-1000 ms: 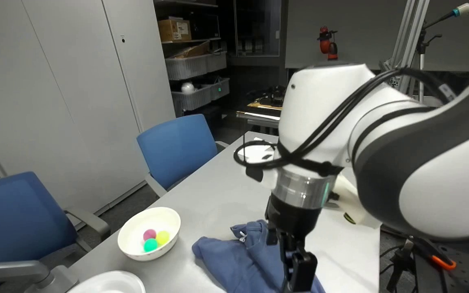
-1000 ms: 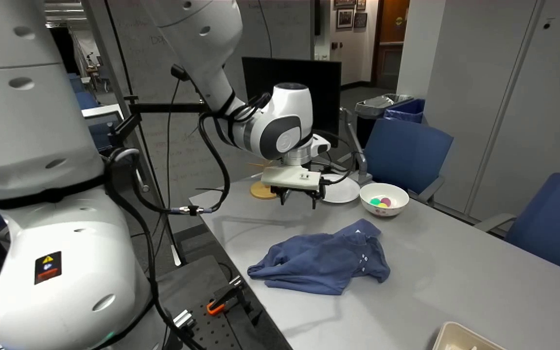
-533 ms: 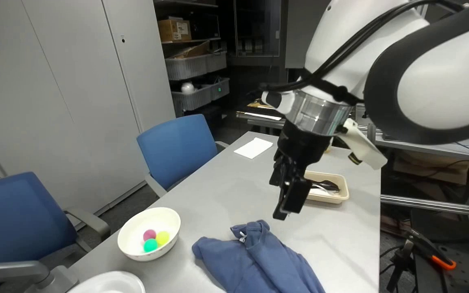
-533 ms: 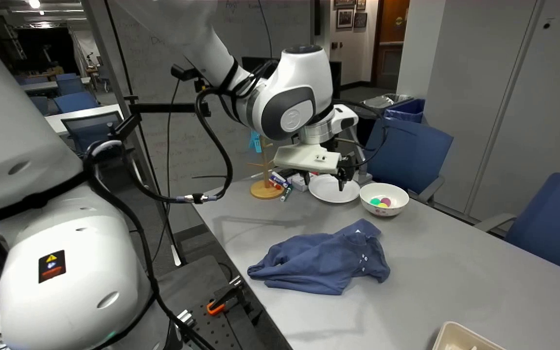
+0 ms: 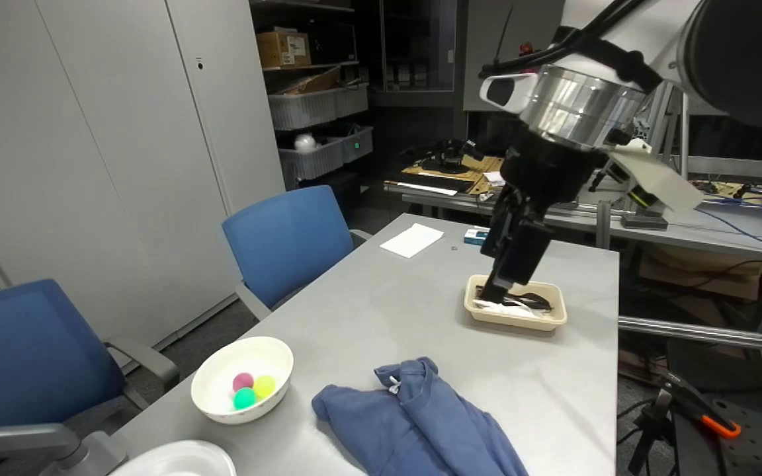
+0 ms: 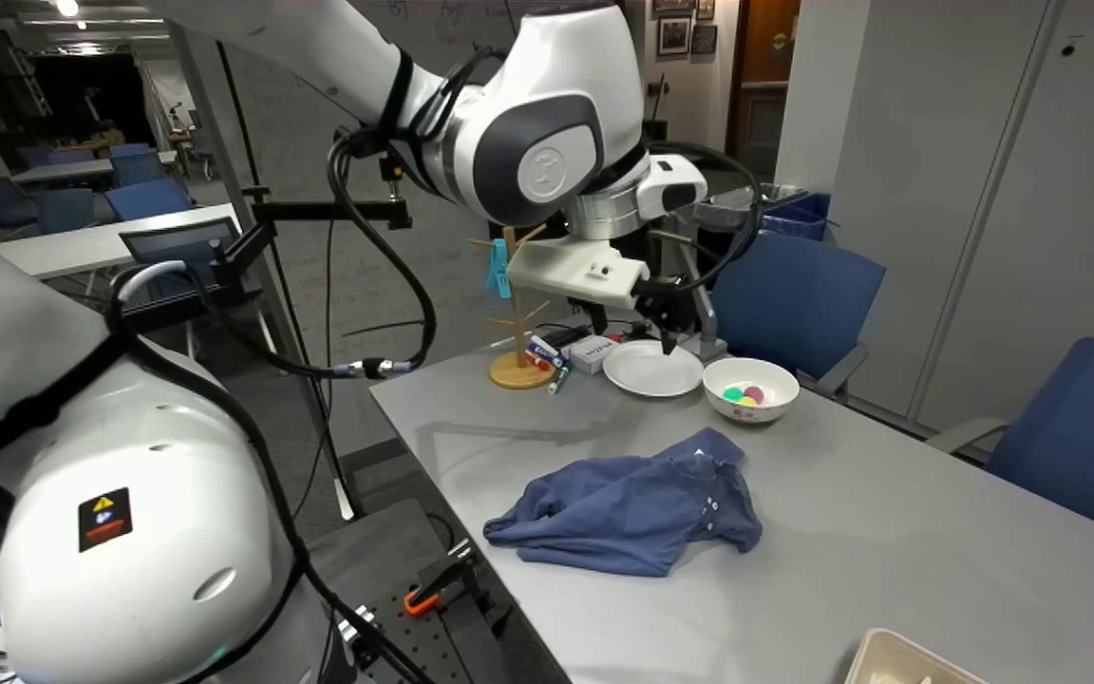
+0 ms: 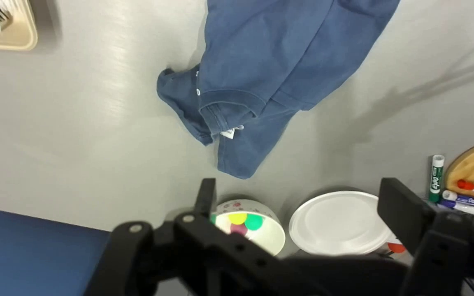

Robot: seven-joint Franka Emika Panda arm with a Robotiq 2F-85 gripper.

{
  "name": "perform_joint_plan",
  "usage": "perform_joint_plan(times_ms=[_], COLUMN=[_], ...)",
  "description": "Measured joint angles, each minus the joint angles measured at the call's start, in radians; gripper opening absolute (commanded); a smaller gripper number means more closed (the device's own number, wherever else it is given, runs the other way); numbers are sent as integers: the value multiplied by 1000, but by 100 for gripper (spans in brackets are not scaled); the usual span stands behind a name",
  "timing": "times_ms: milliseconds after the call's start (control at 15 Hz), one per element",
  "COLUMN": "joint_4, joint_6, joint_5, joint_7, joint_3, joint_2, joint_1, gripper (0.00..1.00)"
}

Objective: Unfold the t-shirt

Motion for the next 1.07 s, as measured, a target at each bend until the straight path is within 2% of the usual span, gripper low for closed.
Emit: perform_joint_plan(times_ms=[267,1067], joint_4=[-39,-40], joint_6=[-10,-10], joint_5=[0,0], joint_7=[14,16], joint_3=[-15,-15], joint_2=[-51,-52], joint_1=[1,3], gripper=[100,100])
